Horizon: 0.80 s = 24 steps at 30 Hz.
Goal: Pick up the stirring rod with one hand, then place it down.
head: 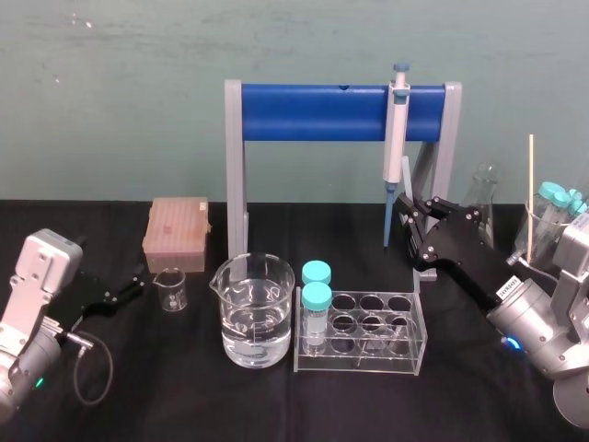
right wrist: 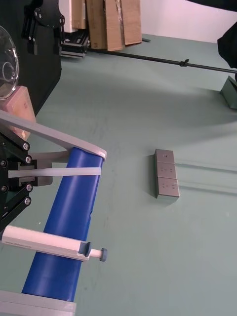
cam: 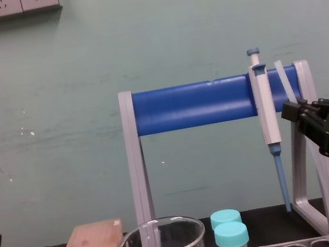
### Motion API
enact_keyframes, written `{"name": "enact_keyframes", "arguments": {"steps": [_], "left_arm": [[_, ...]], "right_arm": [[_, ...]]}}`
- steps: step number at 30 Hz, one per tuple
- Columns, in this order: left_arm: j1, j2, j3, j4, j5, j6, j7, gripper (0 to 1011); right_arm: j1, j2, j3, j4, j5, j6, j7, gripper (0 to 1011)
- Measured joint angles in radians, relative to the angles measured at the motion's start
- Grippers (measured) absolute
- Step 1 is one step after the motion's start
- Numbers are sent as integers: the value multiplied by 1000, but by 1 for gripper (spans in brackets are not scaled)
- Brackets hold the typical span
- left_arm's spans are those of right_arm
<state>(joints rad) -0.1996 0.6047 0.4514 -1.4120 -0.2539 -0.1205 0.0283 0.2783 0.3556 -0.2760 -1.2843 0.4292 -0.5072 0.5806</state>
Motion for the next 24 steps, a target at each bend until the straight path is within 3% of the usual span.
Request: {"name": "enact_keyframes", "arguments": {"steps": [24], "left_arm": [[0, 0, 0, 0, 0, 0, 0, 1000]], "right_arm": [[0, 0, 0, 0, 0, 0, 0, 67]]}}
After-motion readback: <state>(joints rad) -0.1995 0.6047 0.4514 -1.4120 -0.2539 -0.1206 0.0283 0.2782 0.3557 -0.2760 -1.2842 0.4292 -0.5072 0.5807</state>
